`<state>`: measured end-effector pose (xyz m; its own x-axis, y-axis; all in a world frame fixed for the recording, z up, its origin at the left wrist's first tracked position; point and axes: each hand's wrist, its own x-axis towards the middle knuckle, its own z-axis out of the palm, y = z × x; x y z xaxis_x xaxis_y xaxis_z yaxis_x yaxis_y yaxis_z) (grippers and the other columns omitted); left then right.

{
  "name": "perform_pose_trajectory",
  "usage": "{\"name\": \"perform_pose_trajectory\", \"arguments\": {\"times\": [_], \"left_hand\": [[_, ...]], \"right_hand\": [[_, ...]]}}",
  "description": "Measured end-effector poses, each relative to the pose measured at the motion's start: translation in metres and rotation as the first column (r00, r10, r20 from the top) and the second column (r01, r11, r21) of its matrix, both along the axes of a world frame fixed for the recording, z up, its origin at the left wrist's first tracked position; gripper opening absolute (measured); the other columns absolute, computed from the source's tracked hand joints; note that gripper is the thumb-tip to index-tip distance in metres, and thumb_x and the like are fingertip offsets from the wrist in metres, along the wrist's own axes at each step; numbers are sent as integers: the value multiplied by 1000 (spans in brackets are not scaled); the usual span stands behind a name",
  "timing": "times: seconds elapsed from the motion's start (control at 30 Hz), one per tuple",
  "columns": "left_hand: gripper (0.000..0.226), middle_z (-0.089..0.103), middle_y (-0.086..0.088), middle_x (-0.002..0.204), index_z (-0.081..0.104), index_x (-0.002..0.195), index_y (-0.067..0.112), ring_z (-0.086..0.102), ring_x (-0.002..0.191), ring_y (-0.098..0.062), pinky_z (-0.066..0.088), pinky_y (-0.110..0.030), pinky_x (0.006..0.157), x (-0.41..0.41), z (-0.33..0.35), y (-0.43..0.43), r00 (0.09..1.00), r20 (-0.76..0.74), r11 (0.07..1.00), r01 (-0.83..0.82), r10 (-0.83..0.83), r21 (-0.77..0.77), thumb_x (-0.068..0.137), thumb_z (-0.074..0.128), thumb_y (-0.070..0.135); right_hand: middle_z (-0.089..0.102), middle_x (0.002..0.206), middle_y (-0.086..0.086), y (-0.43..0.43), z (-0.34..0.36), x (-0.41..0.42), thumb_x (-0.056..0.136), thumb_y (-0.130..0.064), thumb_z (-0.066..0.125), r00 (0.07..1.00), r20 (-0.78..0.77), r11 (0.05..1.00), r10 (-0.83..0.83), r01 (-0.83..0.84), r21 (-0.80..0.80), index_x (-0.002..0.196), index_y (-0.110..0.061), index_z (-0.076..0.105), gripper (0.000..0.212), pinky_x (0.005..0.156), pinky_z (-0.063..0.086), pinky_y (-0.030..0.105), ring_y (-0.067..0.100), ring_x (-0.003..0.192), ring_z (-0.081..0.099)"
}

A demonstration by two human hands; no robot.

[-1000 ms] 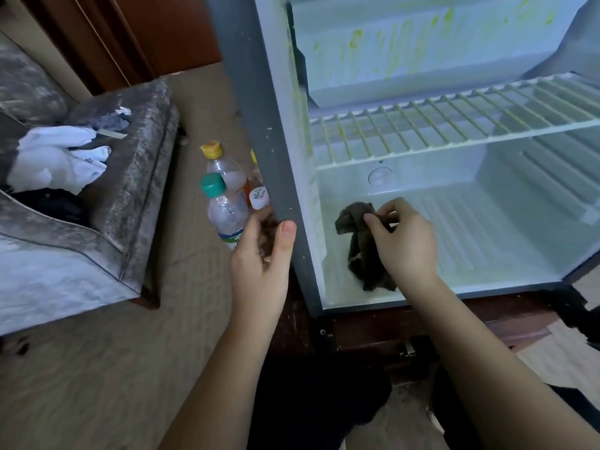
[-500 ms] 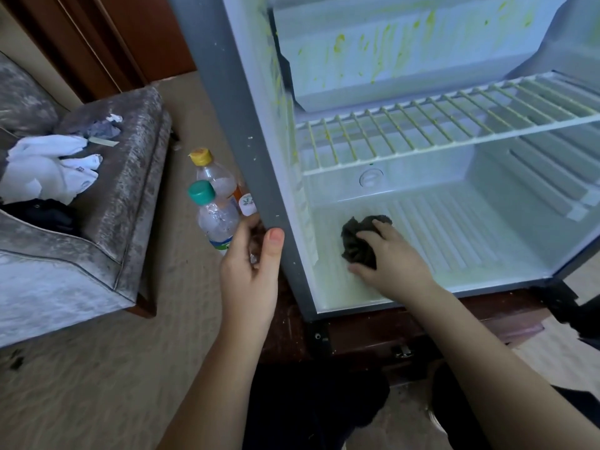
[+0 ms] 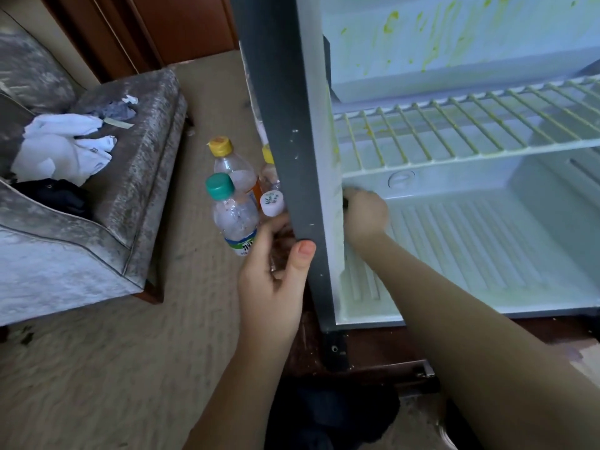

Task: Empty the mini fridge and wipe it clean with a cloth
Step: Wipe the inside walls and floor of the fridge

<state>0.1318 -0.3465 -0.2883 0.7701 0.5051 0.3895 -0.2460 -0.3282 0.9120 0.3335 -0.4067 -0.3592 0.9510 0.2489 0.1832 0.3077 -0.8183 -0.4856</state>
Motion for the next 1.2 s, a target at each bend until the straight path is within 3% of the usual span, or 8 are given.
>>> {"name": "perform_pose_trajectory", "arguments": {"times": [0.1, 0.27, 0.5, 0.6, 0.77, 0.9, 1.03, 1.2], "left_hand": [[51, 69, 16, 93, 62, 113, 9, 62, 86, 5, 43, -7, 74, 0, 1, 0, 1000, 6, 999, 12, -12, -30, 81, 53, 48], [39, 69, 20, 102, 62, 110, 25, 63, 96, 3, 46, -13, 82, -2, 6, -2, 999, -46, 1000, 3, -4, -27, 82, 53, 50], [38, 71, -2, 94, 66, 102, 38, 65, 94, -30, 49, -60, 89, -7, 10, -3, 995, -97, 998, -28, 22, -59, 77, 57, 66], [35, 74, 5, 101, 66, 106, 34, 68, 99, -15, 50, -54, 96, -9, 11, -3, 995, -103, 993, -4, -9, -120, 79, 63, 56], [44, 72, 14, 110, 65, 109, 32, 67, 107, -12, 49, -47, 100, -10, 6, 4, 990, -129, 983, 35, -59, -180, 72, 63, 54], [44, 72, 20, 101, 64, 110, 27, 67, 102, -5, 50, -38, 98, -8, 5, 5, 992, -109, 987, 52, -68, -149, 74, 62, 52], [47, 72, 16, 99, 64, 113, 25, 67, 101, -9, 52, -40, 97, -8, 4, 6, 991, -111, 986, 51, -70, -159, 75, 62, 53], [50, 71, 20, 80, 60, 123, 11, 64, 80, 0, 52, -26, 72, -11, 7, -3, 994, -89, 979, 51, -70, -197, 83, 62, 43]], "right_hand": [[67, 106, 11, 4, 0, 13, 84, -4, 56, 995, -74, 997, 66, -69, -34, 91, -18, 68, 19, 76, 43, 26, 31, 100, 62], [58, 113, 10, -25, 9, -1, 83, -20, 64, 941, -178, 937, 287, -314, -151, 109, -20, 72, 27, 85, 46, 30, 31, 105, 55], [55, 110, 7, -84, 14, -98, 92, -17, 57, 818, -173, 776, 549, -576, -258, 120, -24, 65, 30, 86, 43, 34, 25, 110, 46], [64, 107, 4, -92, 22, -86, 89, -18, 63, 790, -229, 796, 569, -599, -86, 115, -26, 69, 28, 87, 46, 34, 22, 106, 55], [63, 125, 8, -68, 14, -10, 91, -15, 57, 980, -74, 982, 184, -179, 61, 131, -19, 59, 40, 94, 46, 35, 28, 114, 57], [51, 140, 7, -37, -6, 5, 97, -13, 47, 945, -114, 937, 307, -321, -138, 138, -18, 51, 42, 100, 37, 30, 26, 127, 47], [64, 115, 8, -32, -1, -25, 91, -16, 51, 934, -140, 913, 328, -352, -206, 118, -21, 66, 31, 79, 43, 30, 29, 120, 49], [66, 114, 7, -81, 3, -117, 88, -14, 57, 893, -49, 879, 448, -450, -159, 110, -18, 71, 26, 95, 45, 41, 31, 126, 46]]}}
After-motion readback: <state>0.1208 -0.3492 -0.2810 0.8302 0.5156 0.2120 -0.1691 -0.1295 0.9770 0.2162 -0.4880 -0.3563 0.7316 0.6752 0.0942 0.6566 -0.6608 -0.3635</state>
